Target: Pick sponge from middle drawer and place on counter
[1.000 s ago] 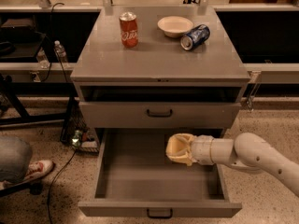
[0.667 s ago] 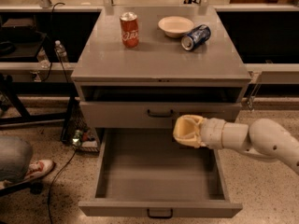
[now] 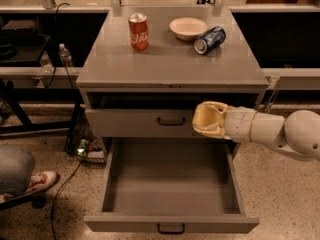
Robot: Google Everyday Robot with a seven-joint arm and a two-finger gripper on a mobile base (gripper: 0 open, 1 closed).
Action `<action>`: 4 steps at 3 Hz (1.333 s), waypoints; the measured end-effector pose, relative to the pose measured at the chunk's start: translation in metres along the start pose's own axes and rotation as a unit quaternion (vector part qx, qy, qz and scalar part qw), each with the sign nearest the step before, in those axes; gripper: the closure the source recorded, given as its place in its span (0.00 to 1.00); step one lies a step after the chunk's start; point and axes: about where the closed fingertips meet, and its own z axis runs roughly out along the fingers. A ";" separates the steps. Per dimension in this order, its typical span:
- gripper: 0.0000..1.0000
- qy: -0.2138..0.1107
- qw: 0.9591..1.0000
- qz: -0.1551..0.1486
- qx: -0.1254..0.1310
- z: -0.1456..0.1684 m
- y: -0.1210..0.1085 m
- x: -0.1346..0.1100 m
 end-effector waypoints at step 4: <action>1.00 -0.059 0.992 -0.029 0.105 -0.049 -0.090 -0.048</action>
Offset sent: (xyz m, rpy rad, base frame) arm 0.0020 -0.0378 0.0306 0.2412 -0.0457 -0.1667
